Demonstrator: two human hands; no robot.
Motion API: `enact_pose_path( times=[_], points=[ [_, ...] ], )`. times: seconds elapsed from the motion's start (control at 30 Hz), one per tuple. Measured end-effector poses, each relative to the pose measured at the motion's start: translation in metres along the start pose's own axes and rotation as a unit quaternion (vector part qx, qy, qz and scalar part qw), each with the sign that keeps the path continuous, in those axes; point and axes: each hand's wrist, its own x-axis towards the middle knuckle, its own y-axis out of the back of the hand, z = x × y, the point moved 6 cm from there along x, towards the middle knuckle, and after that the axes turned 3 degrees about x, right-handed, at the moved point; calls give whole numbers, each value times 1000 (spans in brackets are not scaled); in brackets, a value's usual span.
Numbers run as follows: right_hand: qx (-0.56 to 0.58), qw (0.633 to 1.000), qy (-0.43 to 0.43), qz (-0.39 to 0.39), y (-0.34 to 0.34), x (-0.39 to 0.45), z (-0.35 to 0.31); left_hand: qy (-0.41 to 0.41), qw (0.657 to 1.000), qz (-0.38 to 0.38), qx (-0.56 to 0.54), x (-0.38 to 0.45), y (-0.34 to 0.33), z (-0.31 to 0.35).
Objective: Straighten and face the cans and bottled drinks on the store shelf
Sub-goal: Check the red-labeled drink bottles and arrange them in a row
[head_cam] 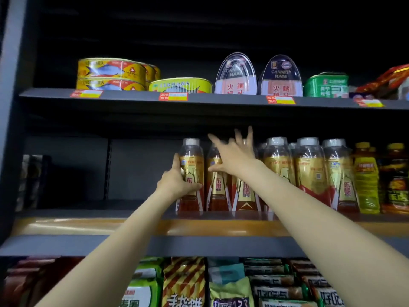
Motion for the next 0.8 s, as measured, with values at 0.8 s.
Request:
enact_pose_path(
  times=[0.8],
  points=[
    [33, 998, -61, 9, -2, 13, -9, -42, 999, -18, -26, 2, 6, -10]
  ],
)
